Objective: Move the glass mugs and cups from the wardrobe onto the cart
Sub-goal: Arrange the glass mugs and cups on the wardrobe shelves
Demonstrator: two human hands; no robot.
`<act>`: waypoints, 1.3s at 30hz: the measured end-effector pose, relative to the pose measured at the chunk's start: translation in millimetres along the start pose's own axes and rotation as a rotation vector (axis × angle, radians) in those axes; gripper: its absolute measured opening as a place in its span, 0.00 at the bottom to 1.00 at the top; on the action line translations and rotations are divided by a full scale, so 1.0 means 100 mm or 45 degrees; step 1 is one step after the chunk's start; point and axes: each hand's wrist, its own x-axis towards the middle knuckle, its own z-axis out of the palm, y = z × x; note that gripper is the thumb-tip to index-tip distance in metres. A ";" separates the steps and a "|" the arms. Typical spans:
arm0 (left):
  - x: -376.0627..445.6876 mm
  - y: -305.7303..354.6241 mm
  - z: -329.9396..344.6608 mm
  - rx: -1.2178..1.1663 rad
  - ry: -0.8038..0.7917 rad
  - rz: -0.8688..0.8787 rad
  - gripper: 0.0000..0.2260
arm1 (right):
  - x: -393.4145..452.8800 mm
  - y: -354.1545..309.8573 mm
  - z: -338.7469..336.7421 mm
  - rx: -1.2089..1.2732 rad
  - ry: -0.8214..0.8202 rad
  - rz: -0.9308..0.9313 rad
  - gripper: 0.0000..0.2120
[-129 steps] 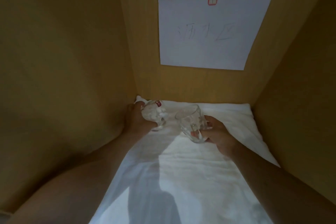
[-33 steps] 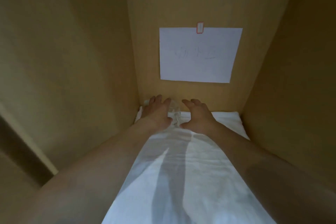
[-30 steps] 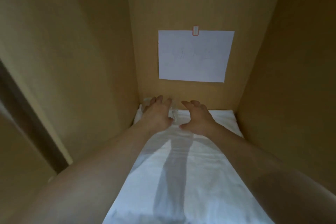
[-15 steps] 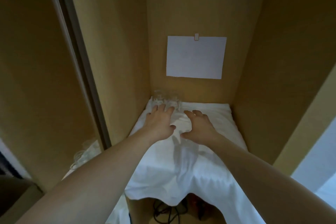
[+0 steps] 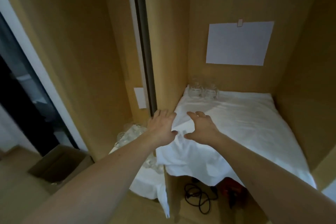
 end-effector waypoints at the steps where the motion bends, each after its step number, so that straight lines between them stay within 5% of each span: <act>1: -0.08 -0.13 -0.01 0.002 -0.011 -0.015 0.30 | -0.01 -0.13 0.07 0.002 -0.012 -0.007 0.45; 20: -1.04 -2.61 -0.07 -0.074 -0.094 -0.185 0.30 | 0.04 -2.29 1.29 0.020 -0.112 -0.026 0.43; 39: -0.29 -3.85 0.85 -0.102 -0.425 -0.379 0.32 | 1.32 -2.36 2.66 0.086 -0.480 0.180 0.41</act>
